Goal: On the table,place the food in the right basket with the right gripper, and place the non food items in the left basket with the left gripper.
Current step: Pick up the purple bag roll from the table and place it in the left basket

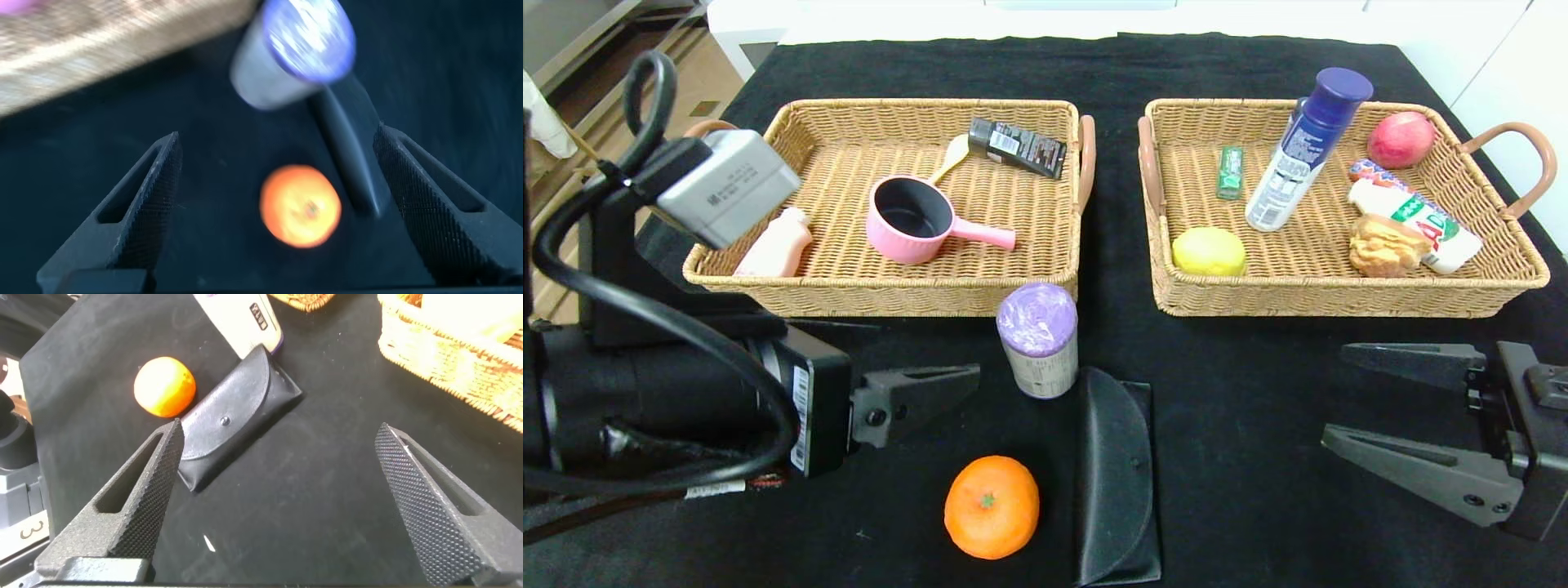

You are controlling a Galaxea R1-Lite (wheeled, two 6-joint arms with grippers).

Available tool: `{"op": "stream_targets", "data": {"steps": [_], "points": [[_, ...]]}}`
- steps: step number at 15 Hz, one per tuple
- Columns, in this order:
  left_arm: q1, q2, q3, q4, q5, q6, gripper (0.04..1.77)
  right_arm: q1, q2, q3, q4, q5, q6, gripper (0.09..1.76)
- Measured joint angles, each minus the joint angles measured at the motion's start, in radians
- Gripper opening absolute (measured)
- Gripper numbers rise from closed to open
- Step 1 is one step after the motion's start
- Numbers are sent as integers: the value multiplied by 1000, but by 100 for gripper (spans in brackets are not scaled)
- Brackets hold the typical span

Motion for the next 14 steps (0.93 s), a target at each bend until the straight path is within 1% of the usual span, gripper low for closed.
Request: {"op": "stream_targets", "data": {"steps": [2, 3, 5, 6, 7, 9, 11, 14], "points": [[-36, 15, 19, -1, 16, 11, 170, -9, 1, -6, 2, -1, 2, 171], [-54, 29, 24, -3, 36, 17, 170, -11, 1, -9, 2, 0, 2, 171], [-80, 69, 26, -14, 95, 28, 170, -17, 0, -12, 1, -1, 2, 171], [-91, 91, 26, -37, 123, 31, 170, -23, 1, -13, 2, -1, 2, 171], [-102, 114, 24, -67, 138, 32, 170, -28, 1, -16, 1, -1, 2, 171], [-122, 157, 10, -120, 148, 32, 171, -39, 2, -20, 1, 0, 2, 171], [-141, 187, -16, -121, 154, 34, 171, -46, 1, -22, 1, 0, 2, 171], [-153, 235, -63, -115, 225, 45, 171, -47, 0, -22, 0, 1, 2, 171]]}}
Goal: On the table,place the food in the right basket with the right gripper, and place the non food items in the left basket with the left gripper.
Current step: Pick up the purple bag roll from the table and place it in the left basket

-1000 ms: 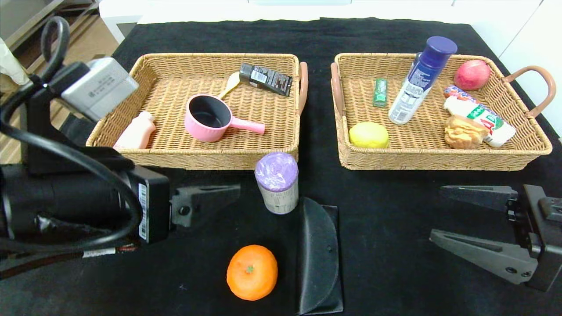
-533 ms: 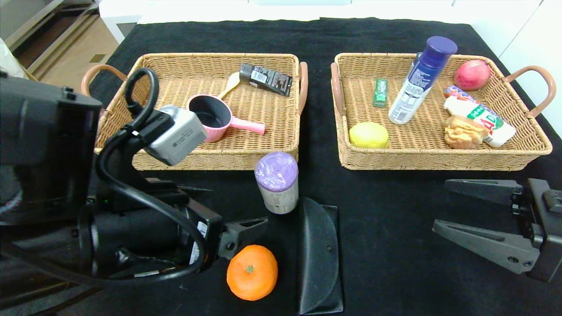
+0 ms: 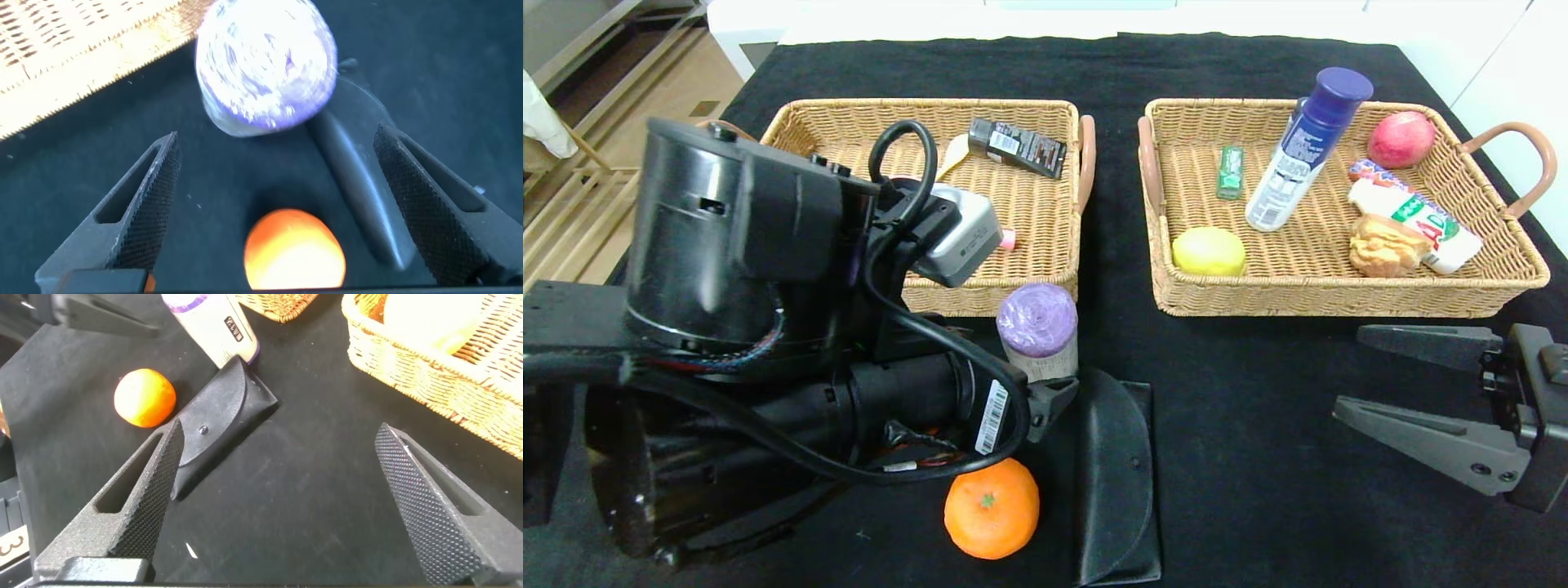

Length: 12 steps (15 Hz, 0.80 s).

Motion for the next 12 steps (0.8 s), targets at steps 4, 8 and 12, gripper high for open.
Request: {"op": "stream_targets", "data": {"steps": [4, 8, 12], "points": [[-10, 57, -50, 1, 29, 2, 171, -2, 0, 0, 0, 0, 0, 171], [-11, 89, -103, 73, 43, 9, 172, -6, 3, 0, 0, 0, 0, 171], [-4, 119, -156, 77, 64, 9, 172, -6, 9, 1, 0, 1, -1, 171]]}}
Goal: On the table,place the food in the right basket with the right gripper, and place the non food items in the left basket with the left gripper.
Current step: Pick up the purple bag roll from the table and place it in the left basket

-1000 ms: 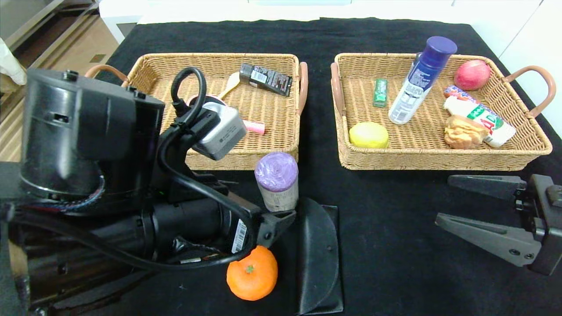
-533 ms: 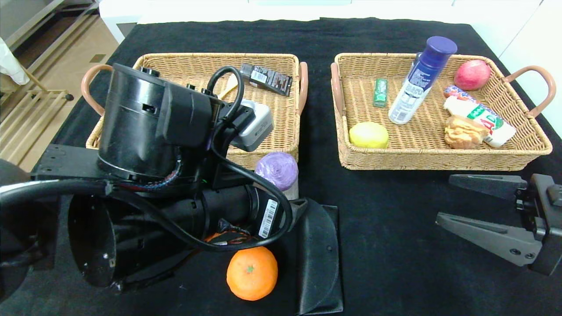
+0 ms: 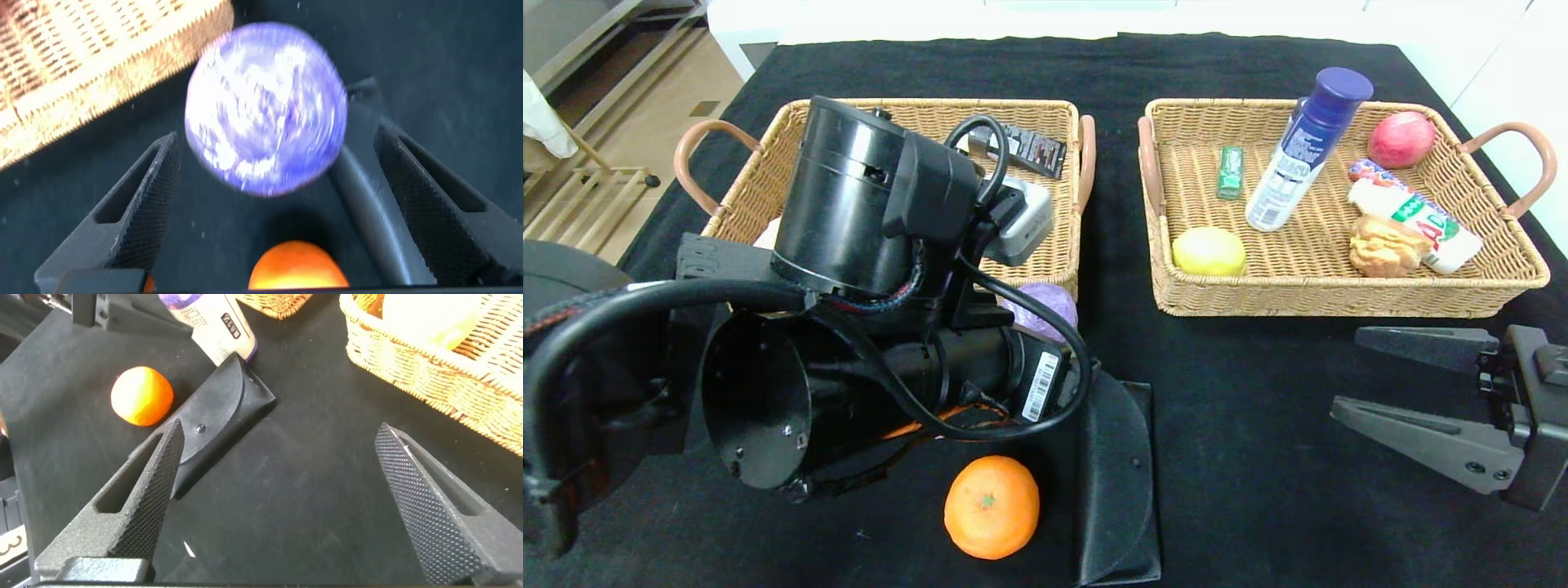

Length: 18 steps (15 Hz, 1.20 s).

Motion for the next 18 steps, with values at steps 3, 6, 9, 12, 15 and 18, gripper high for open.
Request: {"op": "stream_targets", "data": {"steps": [3, 6, 9, 12, 15, 18], "points": [[4, 24, -40, 2, 0, 1, 172, 0, 4, 0, 0, -1, 0, 171], [6, 50, -60, 2, -2, 0, 172, 0, 8, 0, -1, 0, 0, 171], [12, 63, -71, 25, 1, -3, 172, 0, 9, 0, -1, 0, 0, 171], [15, 67, -76, 27, 4, -7, 172, 0, 10, 0, -1, 0, 0, 171], [22, 73, -81, 23, 6, -7, 172, 0, 10, 1, -2, 0, 0, 171], [26, 77, -86, 24, 7, -8, 172, 0, 10, 0, -3, 0, 0, 171]]}}
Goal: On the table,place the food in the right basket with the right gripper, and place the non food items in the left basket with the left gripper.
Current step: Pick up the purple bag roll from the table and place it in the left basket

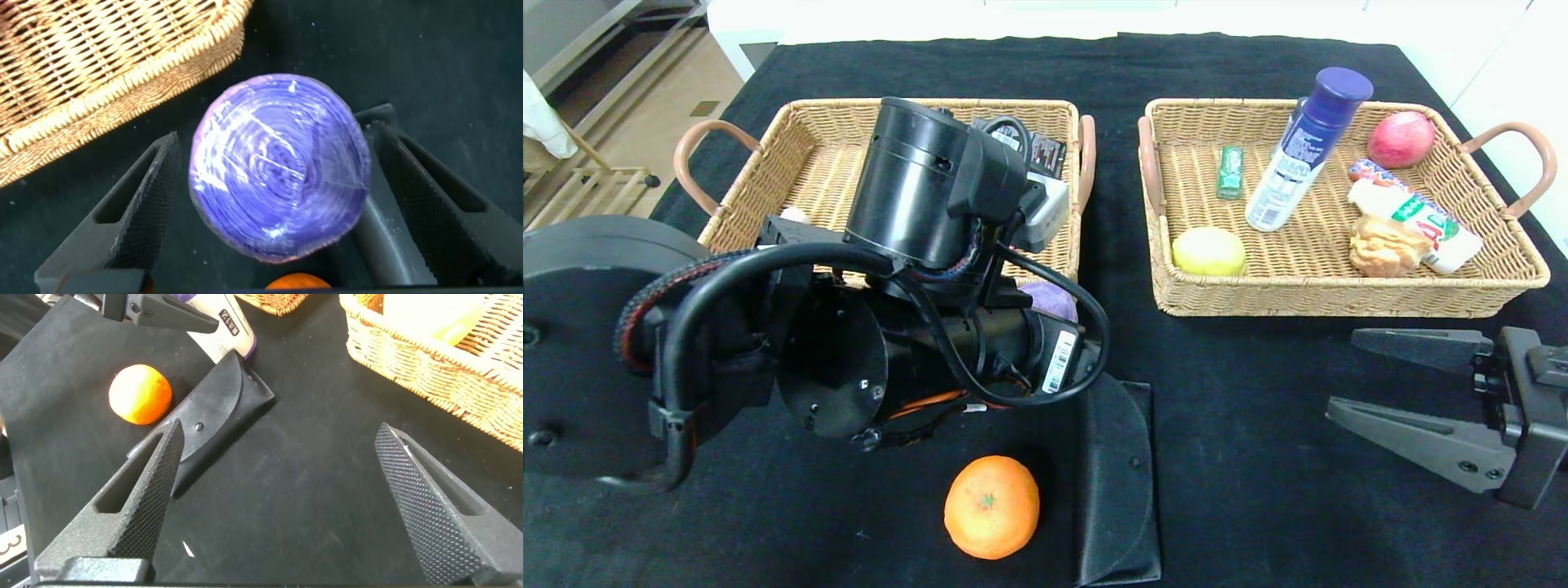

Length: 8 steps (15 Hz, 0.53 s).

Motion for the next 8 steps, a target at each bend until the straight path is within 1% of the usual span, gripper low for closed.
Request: {"op": "stream_targets", "data": {"steps": [2, 3, 4, 6, 7, 8], "points": [[0, 2, 0, -3, 0, 1, 172, 0, 0, 1, 0, 0, 0, 171], [0, 3, 0, -4, 0, 1, 169, 0, 0, 1, 0, 0, 0, 171], [1, 5, 0, -5, -1, 1, 149, 0, 0, 1, 0, 0, 0, 171], [1, 7, 0, -5, -1, 2, 118, 0, 0, 1, 0, 0, 0, 171], [1, 7, 0, -5, 0, 1, 109, 0, 0, 1, 0, 0, 0, 171], [0, 7, 0, -4, -1, 2, 103, 0, 1, 1, 0, 0, 0, 171]]}}
